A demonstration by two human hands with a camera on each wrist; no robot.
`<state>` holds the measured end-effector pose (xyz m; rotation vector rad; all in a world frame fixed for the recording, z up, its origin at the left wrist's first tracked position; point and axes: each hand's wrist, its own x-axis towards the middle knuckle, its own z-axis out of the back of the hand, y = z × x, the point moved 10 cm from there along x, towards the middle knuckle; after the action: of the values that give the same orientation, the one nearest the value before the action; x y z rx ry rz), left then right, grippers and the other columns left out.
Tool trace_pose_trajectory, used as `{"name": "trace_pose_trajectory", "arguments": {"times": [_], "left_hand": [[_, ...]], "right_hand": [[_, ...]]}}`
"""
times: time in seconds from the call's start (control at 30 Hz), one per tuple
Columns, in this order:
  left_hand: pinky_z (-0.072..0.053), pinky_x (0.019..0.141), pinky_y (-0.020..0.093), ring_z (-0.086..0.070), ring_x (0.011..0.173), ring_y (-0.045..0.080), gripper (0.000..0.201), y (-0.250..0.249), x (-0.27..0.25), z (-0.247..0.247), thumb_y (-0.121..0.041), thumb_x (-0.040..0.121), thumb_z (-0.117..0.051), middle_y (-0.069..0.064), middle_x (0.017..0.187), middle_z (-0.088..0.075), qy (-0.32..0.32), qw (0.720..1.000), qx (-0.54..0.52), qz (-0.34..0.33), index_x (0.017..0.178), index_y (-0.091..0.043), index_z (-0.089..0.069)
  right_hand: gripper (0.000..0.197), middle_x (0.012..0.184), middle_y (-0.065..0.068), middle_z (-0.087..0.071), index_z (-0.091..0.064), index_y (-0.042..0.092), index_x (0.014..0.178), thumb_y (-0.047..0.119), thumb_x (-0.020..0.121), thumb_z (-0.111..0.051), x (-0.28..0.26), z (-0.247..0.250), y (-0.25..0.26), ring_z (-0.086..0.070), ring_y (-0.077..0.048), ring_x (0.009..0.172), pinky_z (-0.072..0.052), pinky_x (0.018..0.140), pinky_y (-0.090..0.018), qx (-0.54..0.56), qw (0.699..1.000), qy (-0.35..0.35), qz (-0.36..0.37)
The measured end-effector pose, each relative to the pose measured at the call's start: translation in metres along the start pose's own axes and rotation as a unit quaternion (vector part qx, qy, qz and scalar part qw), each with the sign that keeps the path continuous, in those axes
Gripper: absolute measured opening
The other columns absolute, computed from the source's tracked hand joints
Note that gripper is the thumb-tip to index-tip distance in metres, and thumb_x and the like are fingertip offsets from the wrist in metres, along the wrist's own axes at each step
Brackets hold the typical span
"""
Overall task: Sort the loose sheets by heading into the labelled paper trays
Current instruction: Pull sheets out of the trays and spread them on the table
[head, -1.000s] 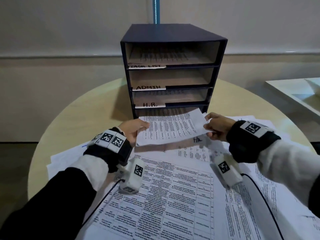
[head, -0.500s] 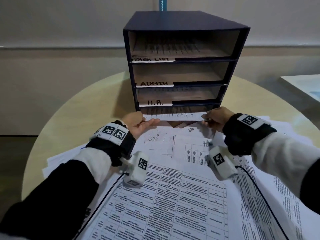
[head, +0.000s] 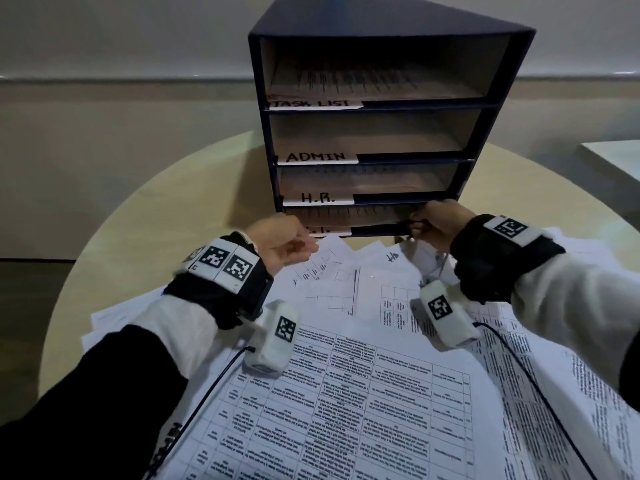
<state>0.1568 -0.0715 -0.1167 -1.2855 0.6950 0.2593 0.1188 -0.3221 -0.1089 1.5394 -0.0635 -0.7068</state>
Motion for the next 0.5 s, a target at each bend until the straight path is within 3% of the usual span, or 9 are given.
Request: {"name": "trace_pose_trajectory", "arguments": {"times": [0.1,0.17,0.23,0.3,0.37,0.5], "left_hand": [[-0.044,0.057,0.023,-0.053,0.073,0.016,0.004,-0.008,-0.005,-0.007,-0.007,0.095,-0.046,0.009,0.075,-0.053,0.015,0.993,0.120,-0.010,0.097,-0.003,-0.046],[-0.043,0.051,0.022,-0.052,0.072,0.016,0.007,-0.013,-0.007,-0.011,-0.013,0.094,-0.049,0.006,0.072,-0.049,0.022,0.977,0.213,-0.012,0.095,-0.008,-0.045],[-0.039,0.041,0.020,-0.045,0.061,0.014,0.012,-0.020,-0.007,-0.015,-0.019,0.094,-0.051,0.002,0.069,-0.042,0.021,0.958,0.284,-0.024,0.087,-0.012,-0.044],[-0.031,0.041,0.019,-0.034,0.052,0.013,0.021,-0.026,-0.004,-0.017,-0.023,0.094,-0.050,0.001,0.065,-0.036,-0.001,0.933,0.356,-0.049,0.078,-0.013,-0.040],[-0.029,0.040,0.019,-0.032,0.050,0.012,0.027,-0.029,-0.003,-0.020,-0.025,0.095,-0.049,0.000,0.064,-0.035,-0.009,0.915,0.398,-0.063,0.072,-0.014,-0.039],[-0.032,0.050,0.021,-0.041,0.060,0.011,0.020,-0.032,0.001,-0.022,-0.029,0.095,-0.047,0.001,0.074,-0.045,-0.004,0.887,0.455,-0.077,0.094,-0.009,-0.047]], "right_hand": [[0.016,0.070,-0.010,-0.046,-0.049,0.002,0.078,-0.003,0.092,-0.043,-0.006,0.000,0.003,-0.044,-0.016,0.056,-0.038,0.056,-0.025,-0.070,0.997,0.032,-0.001],[0.007,0.076,-0.013,-0.053,-0.054,0.000,0.090,0.001,0.091,-0.047,-0.010,-0.003,0.007,-0.054,-0.019,0.066,-0.042,0.064,-0.027,-0.137,0.990,0.041,0.012],[0.014,0.092,-0.019,-0.059,-0.056,-0.003,0.100,0.005,0.089,-0.052,-0.011,-0.008,0.012,-0.058,-0.025,0.084,-0.043,0.072,-0.031,-0.222,0.973,0.044,0.035],[0.028,0.110,-0.022,-0.060,-0.056,-0.004,0.113,0.008,0.088,-0.055,-0.013,-0.019,0.012,-0.057,-0.027,0.095,-0.045,0.073,-0.031,-0.295,0.952,0.063,0.046],[0.031,0.109,-0.020,-0.061,-0.057,-0.004,0.116,0.005,0.087,-0.055,-0.018,-0.034,0.007,-0.058,-0.025,0.094,-0.047,0.069,-0.029,-0.344,0.933,0.099,0.043],[0.030,0.098,-0.018,-0.061,-0.056,-0.004,0.116,-0.001,0.087,-0.052,-0.019,-0.049,0.005,-0.061,-0.027,0.092,-0.052,0.077,-0.035,-0.374,0.918,0.124,0.049]]}}
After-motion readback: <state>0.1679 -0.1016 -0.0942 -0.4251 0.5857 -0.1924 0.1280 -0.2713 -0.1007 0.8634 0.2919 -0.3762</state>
